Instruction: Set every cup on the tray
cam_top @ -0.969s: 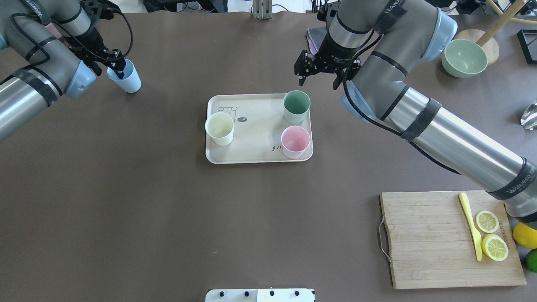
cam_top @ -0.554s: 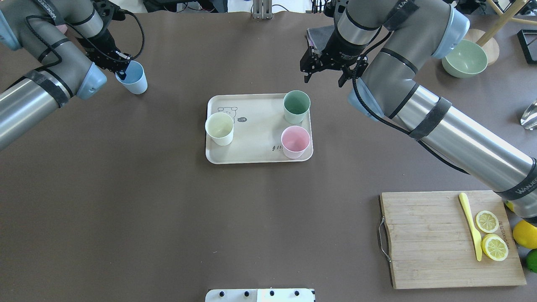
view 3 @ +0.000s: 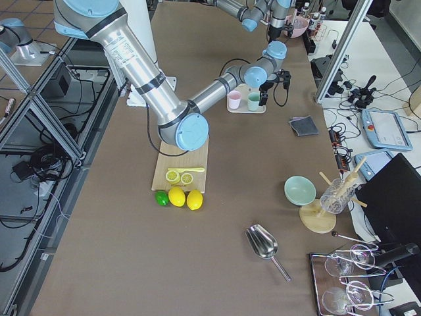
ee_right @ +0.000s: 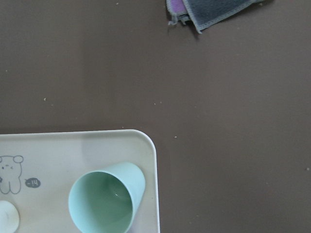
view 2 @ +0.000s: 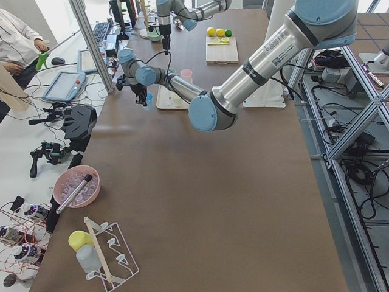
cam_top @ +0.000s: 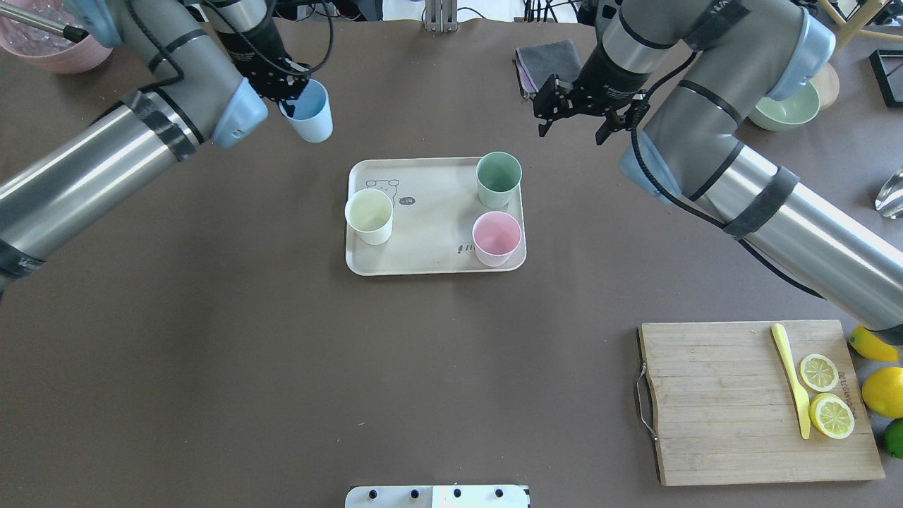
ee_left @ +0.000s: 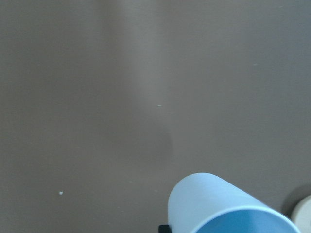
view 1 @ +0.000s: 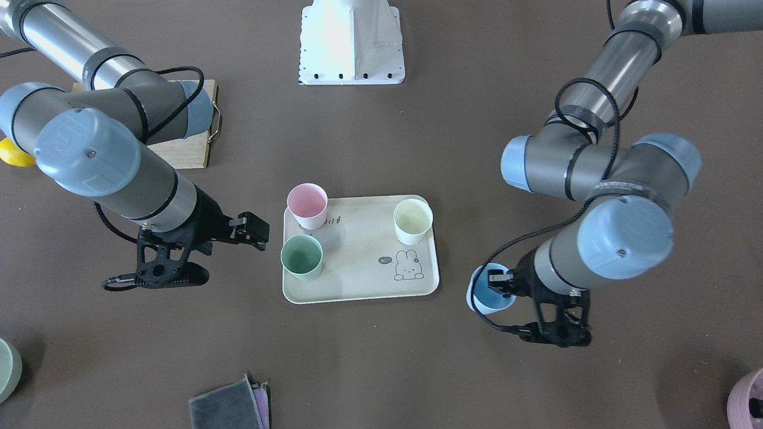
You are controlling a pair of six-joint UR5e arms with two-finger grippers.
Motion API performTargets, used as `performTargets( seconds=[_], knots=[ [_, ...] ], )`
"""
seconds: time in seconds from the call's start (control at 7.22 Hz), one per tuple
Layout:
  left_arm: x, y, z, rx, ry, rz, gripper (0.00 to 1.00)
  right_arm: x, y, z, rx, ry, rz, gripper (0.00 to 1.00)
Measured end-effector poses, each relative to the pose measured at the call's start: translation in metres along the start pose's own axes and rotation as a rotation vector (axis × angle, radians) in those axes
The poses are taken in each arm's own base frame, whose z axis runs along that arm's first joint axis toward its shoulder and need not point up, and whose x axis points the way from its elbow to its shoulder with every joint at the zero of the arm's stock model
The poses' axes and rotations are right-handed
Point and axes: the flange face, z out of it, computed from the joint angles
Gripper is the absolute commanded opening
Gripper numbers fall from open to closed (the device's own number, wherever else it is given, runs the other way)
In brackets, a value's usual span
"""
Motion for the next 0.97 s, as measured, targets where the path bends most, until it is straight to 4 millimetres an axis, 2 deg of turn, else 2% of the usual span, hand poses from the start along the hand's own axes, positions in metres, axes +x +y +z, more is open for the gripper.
performTargets(
  seconds=[0.14, 0.28, 0.42, 0.55, 0.83, 0.97],
  knots=[
    [0.044, 0.018, 0.012, -0.017, 0.019, -0.005, 0.0, 0.037, 0.0, -0.007, 0.009, 0.012, -0.014, 1.0],
    [0.069, 0.032, 0.025, -0.034, 0.026, 0.0, 0.02, 0.067, 0.0, -0.01, 0.012, 0.027, -0.028, 1.0],
    [0.081, 0.04, 0.035, -0.044, 0.025, 0.003, 0.4, 0.089, -0.001, -0.01, 0.013, 0.04, -0.036, 1.0],
    [0.083, 0.042, 0.041, -0.029, 0.013, 0.006, 0.98, 0.102, -0.001, -0.01, 0.012, 0.048, -0.037, 1.0],
    [0.079, 0.036, 0.039, 0.024, 0.004, 0.002, 0.98, 0.112, -0.001, -0.011, 0.013, 0.054, -0.037, 1.0],
    [0.065, 0.028, 0.027, 0.034, 0.016, -0.031, 0.98, 0.116, -0.003, -0.014, 0.016, 0.055, -0.032, 1.0]
  ],
)
